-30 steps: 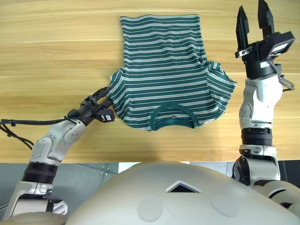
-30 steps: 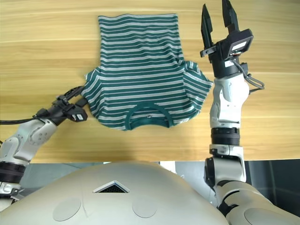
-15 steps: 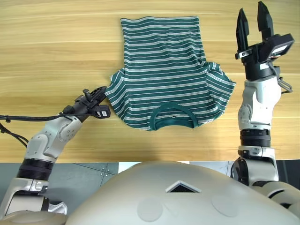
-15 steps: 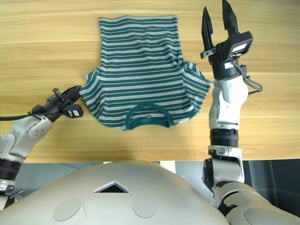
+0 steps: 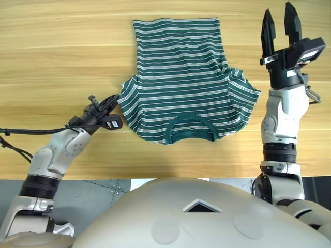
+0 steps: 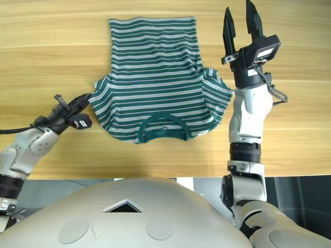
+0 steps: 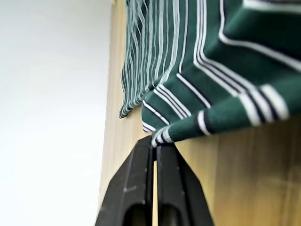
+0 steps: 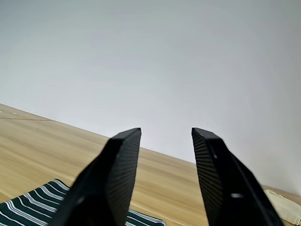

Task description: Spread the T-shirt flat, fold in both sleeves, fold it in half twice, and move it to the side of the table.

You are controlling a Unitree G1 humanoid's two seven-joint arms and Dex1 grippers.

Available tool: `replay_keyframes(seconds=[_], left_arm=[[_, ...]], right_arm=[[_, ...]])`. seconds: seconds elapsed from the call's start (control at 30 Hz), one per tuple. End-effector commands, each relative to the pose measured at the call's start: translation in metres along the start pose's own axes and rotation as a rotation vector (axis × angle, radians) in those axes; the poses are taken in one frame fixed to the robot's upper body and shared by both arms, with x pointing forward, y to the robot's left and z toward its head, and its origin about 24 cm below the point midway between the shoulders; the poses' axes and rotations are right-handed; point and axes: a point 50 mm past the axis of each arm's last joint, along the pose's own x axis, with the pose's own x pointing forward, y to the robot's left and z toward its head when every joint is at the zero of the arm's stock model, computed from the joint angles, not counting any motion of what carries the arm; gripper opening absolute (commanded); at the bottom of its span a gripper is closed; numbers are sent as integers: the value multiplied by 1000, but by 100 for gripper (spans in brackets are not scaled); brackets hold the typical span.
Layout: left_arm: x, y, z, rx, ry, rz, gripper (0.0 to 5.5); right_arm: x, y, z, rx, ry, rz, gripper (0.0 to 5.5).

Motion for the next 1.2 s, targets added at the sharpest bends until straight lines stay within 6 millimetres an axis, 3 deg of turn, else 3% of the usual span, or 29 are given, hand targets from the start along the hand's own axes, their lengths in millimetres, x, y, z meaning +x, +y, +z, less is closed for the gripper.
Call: replay_keyframes(seconds=[0.03, 0.43, 0.63, 0.87, 0.97, 1.2], left_arm=[[8, -6, 8, -73, -29, 79, 2], [20, 10, 15, -67, -81, 202, 2], [34, 6, 30, -99, -176, 190, 2], [43, -14, 48, -124, -277, 80, 2], [53, -16, 57, -145, -319, 73, 2], [68, -9, 57, -174, -305, 126, 2]], right_arm=[[0, 3, -3, 12, 10, 4, 198], [-1, 11, -6, 45, 21, 0, 198], [-3, 14, -9, 53, 28, 0, 198], [-5, 16, -12, 61, 34, 0, 198], [-5, 17, -14, 65, 38, 2, 198], [-8, 19, -17, 74, 45, 1, 198]])
